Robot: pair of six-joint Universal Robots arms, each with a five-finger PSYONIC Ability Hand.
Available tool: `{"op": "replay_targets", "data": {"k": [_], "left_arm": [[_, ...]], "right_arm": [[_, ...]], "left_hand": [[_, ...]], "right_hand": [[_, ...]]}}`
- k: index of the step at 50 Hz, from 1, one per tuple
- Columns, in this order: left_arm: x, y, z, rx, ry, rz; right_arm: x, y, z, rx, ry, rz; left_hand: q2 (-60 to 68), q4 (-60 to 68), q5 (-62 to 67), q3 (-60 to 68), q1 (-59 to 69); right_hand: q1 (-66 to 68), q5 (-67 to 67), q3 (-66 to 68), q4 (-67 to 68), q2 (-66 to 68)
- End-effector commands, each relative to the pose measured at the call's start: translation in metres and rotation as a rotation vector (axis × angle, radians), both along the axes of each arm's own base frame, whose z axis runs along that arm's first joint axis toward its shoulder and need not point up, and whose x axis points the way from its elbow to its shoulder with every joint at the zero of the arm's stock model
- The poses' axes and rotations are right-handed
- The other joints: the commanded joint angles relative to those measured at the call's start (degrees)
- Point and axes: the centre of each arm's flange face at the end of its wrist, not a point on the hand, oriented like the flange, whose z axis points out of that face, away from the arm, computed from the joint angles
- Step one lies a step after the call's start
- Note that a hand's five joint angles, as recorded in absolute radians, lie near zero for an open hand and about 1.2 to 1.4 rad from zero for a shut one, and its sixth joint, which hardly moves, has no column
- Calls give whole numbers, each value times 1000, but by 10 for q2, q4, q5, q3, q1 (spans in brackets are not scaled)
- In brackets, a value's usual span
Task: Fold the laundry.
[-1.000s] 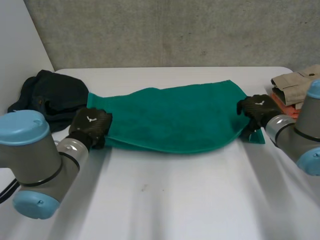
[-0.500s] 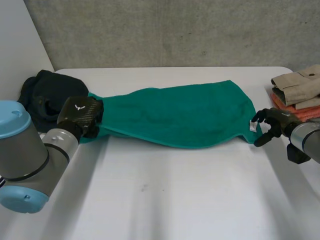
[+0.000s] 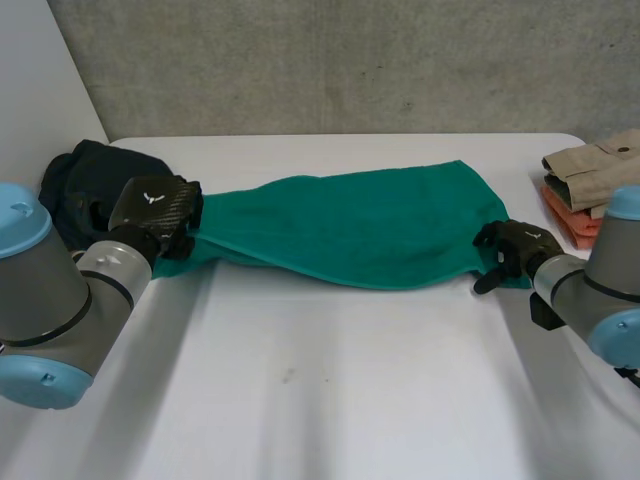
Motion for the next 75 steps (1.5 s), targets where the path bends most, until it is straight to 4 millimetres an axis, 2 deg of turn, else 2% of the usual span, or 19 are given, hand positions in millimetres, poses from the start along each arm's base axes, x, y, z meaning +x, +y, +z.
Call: {"op": "replay_targets", "data": {"k": [1,8,9,12,16,18,22,23,26,27,33,36,39,43,46,51,58,65,75], "left_arm": [[0,-1,1,-3,1,-2],[-1,0,0,0,0,-6],[-1,0,0,0,0,-6],[0,0,0,0,0,-5],[4,0,2,9,-4,6],[9,3,5,27,-14,16],[16,21,20,82,-58,-7],[18,32,26,111,-101,-31],[24,49,32,162,-190,-66],[27,62,35,195,-253,-93],[41,106,35,315,-479,-185],[42,122,26,374,-553,-233],[41,126,19,383,-586,-254],[32,114,6,353,-602,-254],[23,93,-3,305,-592,-234],[1,44,-11,163,-544,-181],[-26,-13,-24,35,-491,-145],[-39,-40,-39,44,-504,-125],[-48,-58,-38,-4,-503,-66]], "right_arm": [[14,-7,-8,-35,26,-5],[14,-23,-7,-112,54,-34],[14,-25,-9,-118,59,-36],[12,-33,-8,-158,79,-48],[0,-42,6,-200,123,-77],[-5,-37,23,-215,174,-66],[-15,-14,72,-260,323,24],[-20,0,86,-265,415,92],[-28,22,101,-254,549,175],[-36,39,106,-206,650,229],[-66,97,108,38,920,462],[-67,103,104,52,935,492],[-64,101,96,44,928,497],[-55,93,82,24,921,497],[-48,78,74,-16,898,465],[-32,47,65,-105,811,365],[-18,14,52,-242,776,261],[-6,-11,36,-364,785,218],[4,-35,26,-477,772,156]], "left_hand": [[113,111,138,117,125],[113,111,138,117,125],[113,111,138,117,125],[113,111,138,117,125],[113,111,138,117,125],[113,111,138,117,125],[113,111,138,117,125],[113,111,138,117,125],[113,111,138,117,125],[113,111,138,117,125],[113,111,138,117,125],[113,111,138,117,125],[113,111,138,117,125],[113,111,138,117,125],[113,111,138,117,125],[113,111,138,117,125],[113,111,138,117,125],[113,111,138,117,125],[113,111,138,117,125]], "right_hand": [[38,68,48,51,50],[139,168,149,152,151],[184,214,194,197,196],[503,533,514,516,515],[505,534,515,518,516],[505,534,515,518,516],[505,534,515,518,516],[505,534,515,518,516],[505,534,515,518,516],[505,534,515,518,516],[505,534,515,518,516],[505,534,515,518,516],[505,534,515,518,516],[505,534,515,518,516],[505,534,515,518,516],[505,534,515,518,516],[505,534,515,518,516],[505,534,515,518,516],[505,534,515,518,516]]}}
